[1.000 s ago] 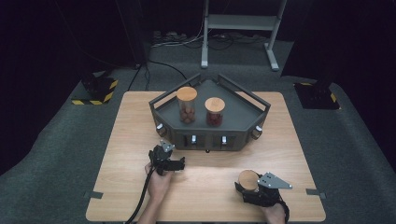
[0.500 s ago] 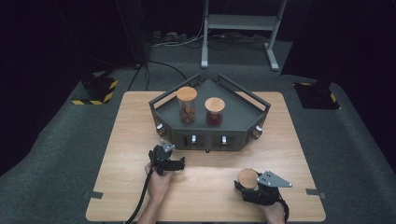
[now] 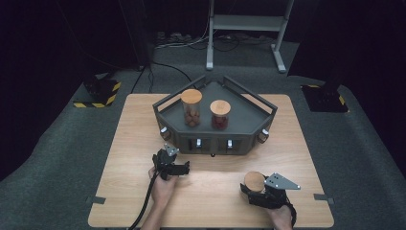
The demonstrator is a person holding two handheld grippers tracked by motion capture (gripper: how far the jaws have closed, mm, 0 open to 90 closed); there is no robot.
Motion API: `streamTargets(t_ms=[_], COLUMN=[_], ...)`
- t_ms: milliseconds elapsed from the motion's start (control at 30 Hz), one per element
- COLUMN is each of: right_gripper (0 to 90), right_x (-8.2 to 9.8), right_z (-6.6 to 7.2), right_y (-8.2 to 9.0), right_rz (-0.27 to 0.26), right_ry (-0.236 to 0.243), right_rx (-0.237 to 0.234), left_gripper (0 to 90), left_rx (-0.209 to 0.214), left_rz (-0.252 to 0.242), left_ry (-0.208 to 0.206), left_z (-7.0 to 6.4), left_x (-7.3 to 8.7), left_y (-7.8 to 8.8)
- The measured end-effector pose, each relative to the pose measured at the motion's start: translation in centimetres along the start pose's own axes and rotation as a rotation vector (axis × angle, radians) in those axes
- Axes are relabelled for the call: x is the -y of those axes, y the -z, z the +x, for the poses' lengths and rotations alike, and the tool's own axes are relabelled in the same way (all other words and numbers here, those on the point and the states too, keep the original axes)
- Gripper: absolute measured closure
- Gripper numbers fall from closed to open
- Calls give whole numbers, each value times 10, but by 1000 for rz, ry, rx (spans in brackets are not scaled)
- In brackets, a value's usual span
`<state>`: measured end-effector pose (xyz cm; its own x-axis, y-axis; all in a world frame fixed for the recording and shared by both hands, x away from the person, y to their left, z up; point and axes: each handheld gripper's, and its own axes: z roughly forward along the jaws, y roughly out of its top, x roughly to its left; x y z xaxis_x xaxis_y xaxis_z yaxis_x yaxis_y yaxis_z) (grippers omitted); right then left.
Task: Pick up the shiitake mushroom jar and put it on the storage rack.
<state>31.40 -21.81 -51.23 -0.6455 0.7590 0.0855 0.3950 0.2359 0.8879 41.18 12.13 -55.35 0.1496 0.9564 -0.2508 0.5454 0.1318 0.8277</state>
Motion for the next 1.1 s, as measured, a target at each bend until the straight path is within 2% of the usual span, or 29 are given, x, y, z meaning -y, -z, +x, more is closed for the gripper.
streamTargets(t_ms=[1100], right_gripper=[239], right_x=[-13], right_z=[-4], right_y=[2], right_rz=[-21], right_ry=[-14], right_rx=[11], left_gripper=[37], left_rx=[0], left_rz=[0], left_ry=[0], left_z=[0], left_x=[0], left_y=[0])
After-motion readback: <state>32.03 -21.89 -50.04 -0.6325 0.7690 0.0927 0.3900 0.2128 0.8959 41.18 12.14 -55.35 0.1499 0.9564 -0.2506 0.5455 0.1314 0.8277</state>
